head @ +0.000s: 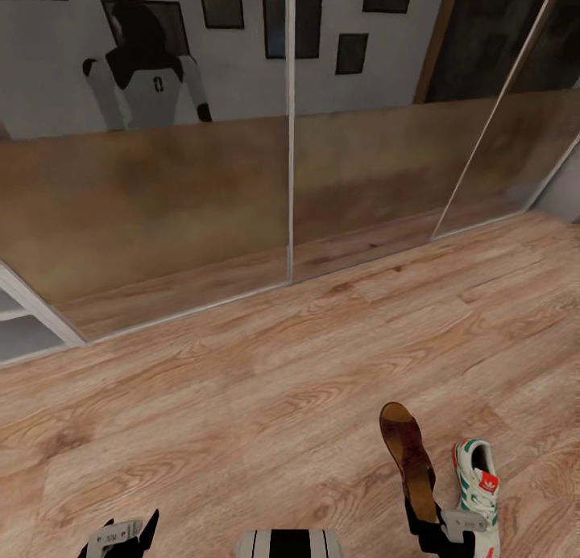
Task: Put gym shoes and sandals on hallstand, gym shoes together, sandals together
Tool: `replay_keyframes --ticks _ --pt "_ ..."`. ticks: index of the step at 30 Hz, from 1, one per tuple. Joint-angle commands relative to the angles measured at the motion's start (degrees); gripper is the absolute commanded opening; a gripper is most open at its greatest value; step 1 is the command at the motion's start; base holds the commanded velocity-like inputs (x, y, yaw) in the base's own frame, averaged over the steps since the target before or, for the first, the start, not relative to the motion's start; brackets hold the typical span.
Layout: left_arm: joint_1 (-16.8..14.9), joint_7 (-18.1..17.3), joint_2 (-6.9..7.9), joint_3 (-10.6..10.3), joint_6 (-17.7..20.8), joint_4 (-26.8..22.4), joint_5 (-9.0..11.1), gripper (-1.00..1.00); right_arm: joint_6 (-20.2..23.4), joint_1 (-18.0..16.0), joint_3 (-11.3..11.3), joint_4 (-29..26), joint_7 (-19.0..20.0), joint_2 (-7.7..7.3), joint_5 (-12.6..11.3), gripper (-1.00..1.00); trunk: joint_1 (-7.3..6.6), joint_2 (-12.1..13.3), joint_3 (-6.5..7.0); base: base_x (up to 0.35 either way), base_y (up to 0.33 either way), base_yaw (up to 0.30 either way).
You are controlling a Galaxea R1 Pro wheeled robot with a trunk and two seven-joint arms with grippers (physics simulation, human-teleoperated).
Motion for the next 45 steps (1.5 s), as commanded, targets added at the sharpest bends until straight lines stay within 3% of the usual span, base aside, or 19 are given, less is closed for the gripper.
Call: replay_keyframes --ticks 1,17,34,45 --pt "-0.04 -0.35 -0.08 0.42 -0.33 -0.03 -0.61 1.0 -0.1 -0.04 0.41 0.12 0.52 0.03 -0.8 -1.0 -0.03 0.0 0.26 0.0 0.0 -0.216" --pt "-0.02 -0.36 -0.08 0.42 -0.33 0.07 -0.61 1.0 -0.1 -0.04 0.37 0.16 0.44 0.42 -0.83 -1.0 -0.47 0.27 4.92 0.0 0.0 -0.215" --pt "-0.02 -0.36 -0.08 0.42 -0.33 0.07 -0.61 1.0 -0.1 -0.04 0.34 0.16 0.44 0.42 -0.83 -1.0 -4.2 7.08 9.17 0.0 0.0 -0.212" --pt "-0.02 -0.36 -0.12 0.42 -0.33 0.07 -0.61 1.0 -0.02 -0.04 0.34 0.16 0.27 0.42 -0.94 -1.0 -4.2 7.08 9.34 0.049 0.033 -0.103"
